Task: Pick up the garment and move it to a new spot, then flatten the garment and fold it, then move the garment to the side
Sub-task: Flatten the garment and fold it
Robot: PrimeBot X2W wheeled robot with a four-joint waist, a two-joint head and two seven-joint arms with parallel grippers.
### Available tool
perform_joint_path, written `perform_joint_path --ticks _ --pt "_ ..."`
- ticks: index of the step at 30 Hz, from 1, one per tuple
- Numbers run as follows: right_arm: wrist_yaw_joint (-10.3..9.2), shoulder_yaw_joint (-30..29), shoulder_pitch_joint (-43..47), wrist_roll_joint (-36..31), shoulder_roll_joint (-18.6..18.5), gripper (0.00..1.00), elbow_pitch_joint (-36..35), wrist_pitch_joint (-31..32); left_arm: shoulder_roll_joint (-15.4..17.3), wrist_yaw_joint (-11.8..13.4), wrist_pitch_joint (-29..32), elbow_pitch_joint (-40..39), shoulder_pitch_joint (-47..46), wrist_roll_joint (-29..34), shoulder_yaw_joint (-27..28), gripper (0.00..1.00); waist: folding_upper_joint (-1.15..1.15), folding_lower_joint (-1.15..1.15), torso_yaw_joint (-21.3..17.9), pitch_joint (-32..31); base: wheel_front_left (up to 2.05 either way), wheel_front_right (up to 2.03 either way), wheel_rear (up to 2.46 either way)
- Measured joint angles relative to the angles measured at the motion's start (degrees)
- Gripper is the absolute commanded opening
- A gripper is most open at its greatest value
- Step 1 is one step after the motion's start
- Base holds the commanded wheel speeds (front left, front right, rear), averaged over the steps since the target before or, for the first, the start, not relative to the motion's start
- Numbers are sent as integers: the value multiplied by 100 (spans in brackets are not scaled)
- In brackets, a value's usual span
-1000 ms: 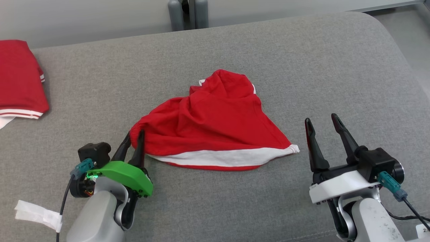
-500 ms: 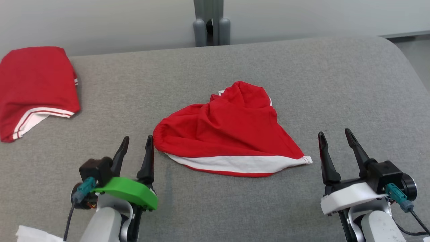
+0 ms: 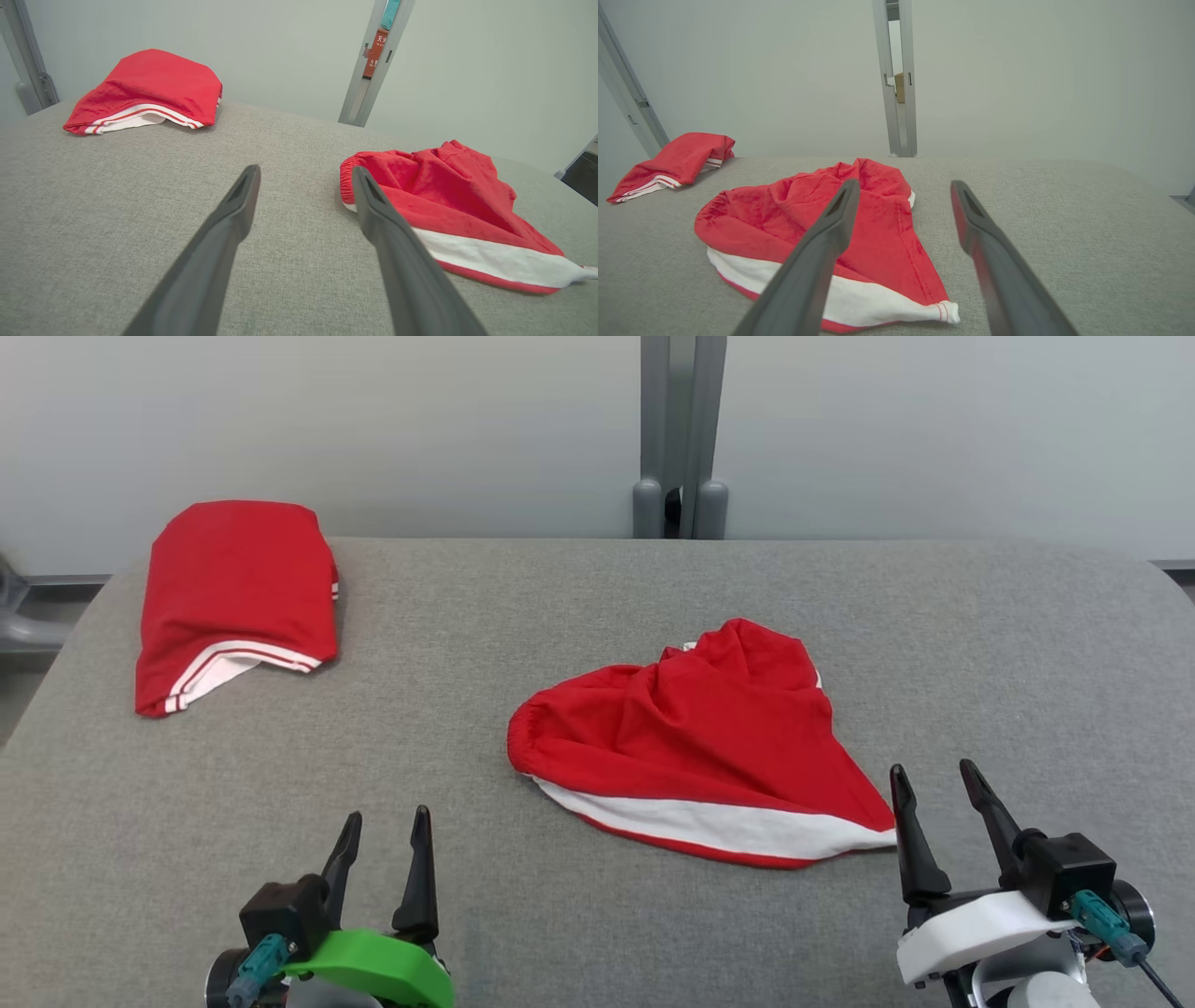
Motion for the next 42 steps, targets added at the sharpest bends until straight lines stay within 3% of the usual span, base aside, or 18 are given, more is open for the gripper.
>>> perform_joint_path --ticks 19,28,42 --pt "0 -70 -2 25 4 100 457 -11 -62 58 0 -256 105 63 68 100 0 0 56 -15 0 0 0" --pt "0 -828 -187 -427 0 100 1403 221 -69 57 0 -248 100 100 22 100 0 0 118 197 0 0 0" --pt "0 -600 -1113 -803 0 100 2776 325 -75 44 0 -205 -77 125 42 100 0 0 326 653 0 0 0"
